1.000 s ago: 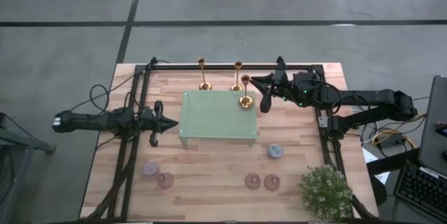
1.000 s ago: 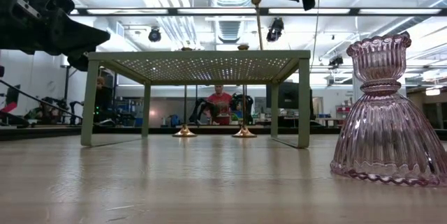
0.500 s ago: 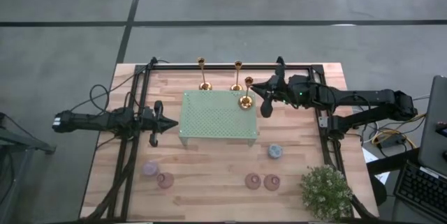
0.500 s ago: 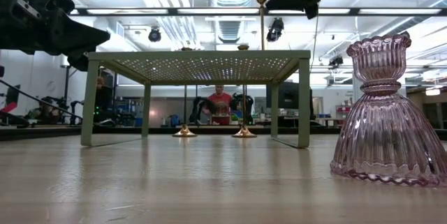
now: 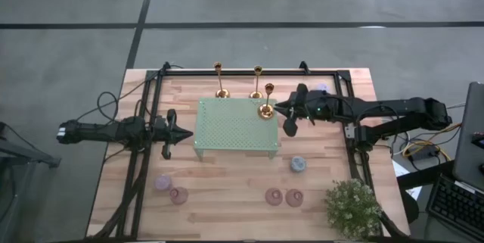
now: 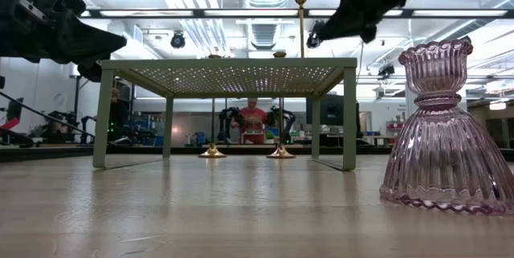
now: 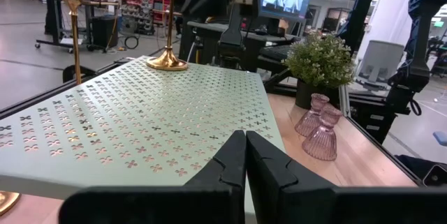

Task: Pick & Place candle stick holders
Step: Put the right gold candle holder on the shelf

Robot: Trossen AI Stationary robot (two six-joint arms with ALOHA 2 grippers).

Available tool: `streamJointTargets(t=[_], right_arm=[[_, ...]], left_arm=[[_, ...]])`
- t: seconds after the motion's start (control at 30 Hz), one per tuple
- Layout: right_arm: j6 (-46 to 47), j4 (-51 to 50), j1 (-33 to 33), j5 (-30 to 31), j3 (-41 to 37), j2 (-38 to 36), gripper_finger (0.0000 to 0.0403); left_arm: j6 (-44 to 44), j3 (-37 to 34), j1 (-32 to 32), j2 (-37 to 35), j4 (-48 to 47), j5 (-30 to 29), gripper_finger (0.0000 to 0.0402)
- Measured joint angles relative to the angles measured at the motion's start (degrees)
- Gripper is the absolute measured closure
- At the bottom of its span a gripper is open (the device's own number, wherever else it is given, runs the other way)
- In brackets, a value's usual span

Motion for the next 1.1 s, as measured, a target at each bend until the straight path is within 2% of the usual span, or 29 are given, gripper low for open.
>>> streamJointTargets(t=[0.23, 0.43, 0.83, 1.1], right_arm=[[3.0, 2.7, 0.3, 0.0, -4.3, 0.1, 0.0306], [2.8, 9.0, 1.2, 0.0, -7.7, 3.9, 0.0294], [1.0, 10.9, 1.4, 1.5, -4.2, 12.8, 0.0278], [0.4, 9.0, 1.4, 3.5, -4.2, 10.5, 0.0290]], left_arm=[[0.0, 0.0, 0.0, 0.0, 0.0, 0.0, 0.0388], [0.0, 0.0, 0.0, 0.0, 0.0, 0.0, 0.0388], [0.0, 0.0, 0.0, 0.0, 0.0, 0.0, 0.0388], [0.0, 0.0, 0.0, 0.0, 0.0, 0.0, 0.0388]])
